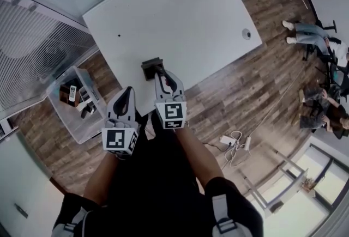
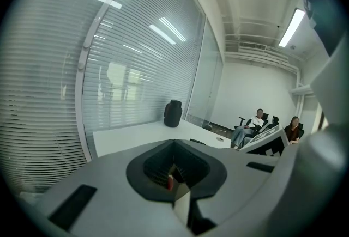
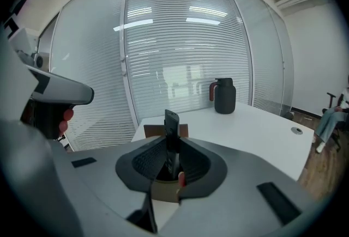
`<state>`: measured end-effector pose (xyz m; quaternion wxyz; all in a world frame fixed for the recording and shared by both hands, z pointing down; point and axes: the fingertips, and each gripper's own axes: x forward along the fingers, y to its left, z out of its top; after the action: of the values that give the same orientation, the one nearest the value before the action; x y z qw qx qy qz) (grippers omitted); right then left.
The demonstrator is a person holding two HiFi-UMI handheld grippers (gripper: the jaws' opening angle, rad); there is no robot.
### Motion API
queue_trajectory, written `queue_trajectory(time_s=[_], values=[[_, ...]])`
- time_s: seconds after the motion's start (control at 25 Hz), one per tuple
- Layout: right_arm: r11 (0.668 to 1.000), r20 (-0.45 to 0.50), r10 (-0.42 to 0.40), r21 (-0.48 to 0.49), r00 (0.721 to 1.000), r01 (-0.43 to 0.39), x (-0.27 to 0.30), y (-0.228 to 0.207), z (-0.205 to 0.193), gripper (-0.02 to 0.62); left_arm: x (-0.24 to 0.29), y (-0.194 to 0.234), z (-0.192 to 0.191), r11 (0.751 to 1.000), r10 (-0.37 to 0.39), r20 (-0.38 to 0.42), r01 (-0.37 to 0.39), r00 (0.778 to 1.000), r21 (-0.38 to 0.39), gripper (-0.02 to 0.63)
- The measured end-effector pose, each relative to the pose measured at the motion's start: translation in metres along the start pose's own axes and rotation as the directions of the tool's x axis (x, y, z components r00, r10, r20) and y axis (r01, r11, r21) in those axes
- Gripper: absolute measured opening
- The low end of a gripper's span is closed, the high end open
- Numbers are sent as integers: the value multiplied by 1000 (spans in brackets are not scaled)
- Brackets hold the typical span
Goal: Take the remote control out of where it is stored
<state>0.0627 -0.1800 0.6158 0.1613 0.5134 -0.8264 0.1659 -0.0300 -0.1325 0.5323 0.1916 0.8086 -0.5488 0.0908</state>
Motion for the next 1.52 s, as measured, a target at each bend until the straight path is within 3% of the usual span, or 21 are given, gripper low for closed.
queue_trajectory(time_s=[0.64,1.04,1.52], values=[[1000,110,-11,-25,994,14,-29,9,47,72,-26,-15,27,1000,4,71,-6,997,29,6],[1000,167,-15,-11,986,17,-78,18,66,71,-57,-24,60,998,22,174,-32,985,56,6],[1000,206,21,-20,978,-18,-139,21,66,71,-89,-59,39,997,43,162,-52,986,52,6]])
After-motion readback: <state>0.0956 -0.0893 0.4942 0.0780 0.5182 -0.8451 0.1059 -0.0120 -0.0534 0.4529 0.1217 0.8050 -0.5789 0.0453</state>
